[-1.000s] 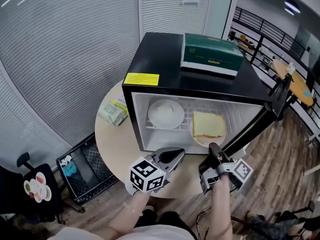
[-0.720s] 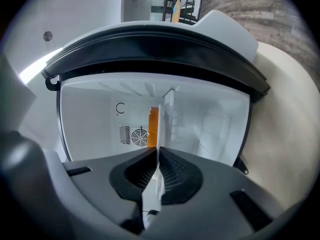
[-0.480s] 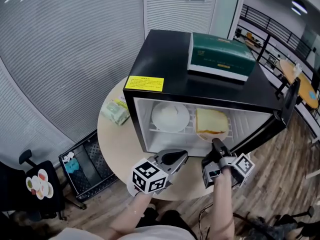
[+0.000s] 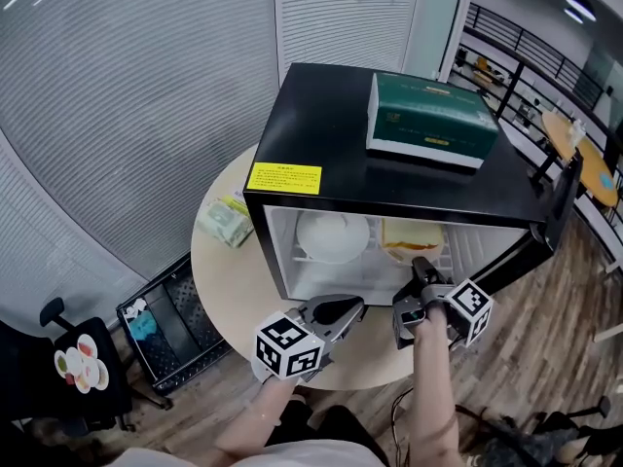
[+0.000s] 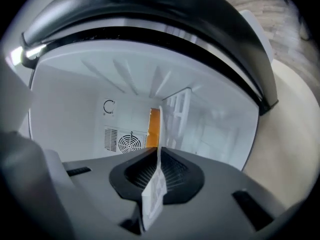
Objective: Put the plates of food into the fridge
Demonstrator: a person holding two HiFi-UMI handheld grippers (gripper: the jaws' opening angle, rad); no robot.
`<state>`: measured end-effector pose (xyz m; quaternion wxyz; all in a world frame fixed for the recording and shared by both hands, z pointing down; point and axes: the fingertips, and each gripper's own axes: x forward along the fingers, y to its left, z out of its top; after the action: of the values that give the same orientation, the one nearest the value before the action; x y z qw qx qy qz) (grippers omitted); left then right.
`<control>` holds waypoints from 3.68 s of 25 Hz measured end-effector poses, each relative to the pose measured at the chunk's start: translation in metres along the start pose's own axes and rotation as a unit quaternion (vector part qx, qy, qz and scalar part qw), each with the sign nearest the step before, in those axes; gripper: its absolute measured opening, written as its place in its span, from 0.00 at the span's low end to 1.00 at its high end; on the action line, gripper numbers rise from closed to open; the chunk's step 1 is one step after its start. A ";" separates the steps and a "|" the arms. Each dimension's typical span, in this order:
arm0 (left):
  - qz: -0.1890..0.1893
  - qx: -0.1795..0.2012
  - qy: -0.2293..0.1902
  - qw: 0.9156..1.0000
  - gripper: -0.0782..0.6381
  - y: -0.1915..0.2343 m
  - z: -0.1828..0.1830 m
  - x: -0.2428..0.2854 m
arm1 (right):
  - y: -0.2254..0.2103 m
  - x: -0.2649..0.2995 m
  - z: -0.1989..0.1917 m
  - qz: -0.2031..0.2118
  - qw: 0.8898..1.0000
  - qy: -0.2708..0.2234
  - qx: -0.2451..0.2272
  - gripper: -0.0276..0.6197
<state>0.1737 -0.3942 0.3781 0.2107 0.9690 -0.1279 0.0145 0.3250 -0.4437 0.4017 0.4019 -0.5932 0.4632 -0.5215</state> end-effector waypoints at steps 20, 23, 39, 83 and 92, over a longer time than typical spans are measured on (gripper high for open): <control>-0.033 0.048 0.007 0.998 0.12 -0.010 0.000 0.012 | -0.001 -0.043 -0.005 -0.128 0.888 -0.056 -0.439 0.29; -0.029 0.079 0.005 0.996 0.12 -0.016 -0.003 0.013 | -0.001 -0.059 -0.030 -0.082 0.861 -0.063 -0.499 0.29; -0.087 0.099 0.008 0.991 0.12 -0.121 -0.059 0.030 | -0.063 -0.193 -0.059 -0.055 0.844 -0.109 -0.522 0.05; 0.063 0.091 -0.011 0.994 0.12 -0.079 -0.089 -0.090 | -0.132 -0.218 -0.128 -0.046 0.902 -0.028 -0.429 0.05; 0.068 0.102 0.011 0.992 0.11 -0.030 -0.091 -0.168 | -0.151 -0.212 -0.208 -0.061 0.935 0.004 -0.349 0.07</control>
<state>0.0213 -0.2896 0.4351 0.1111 0.9743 -0.1890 0.0523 0.1327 -0.1993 0.5225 0.1352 -0.7213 0.5806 -0.3527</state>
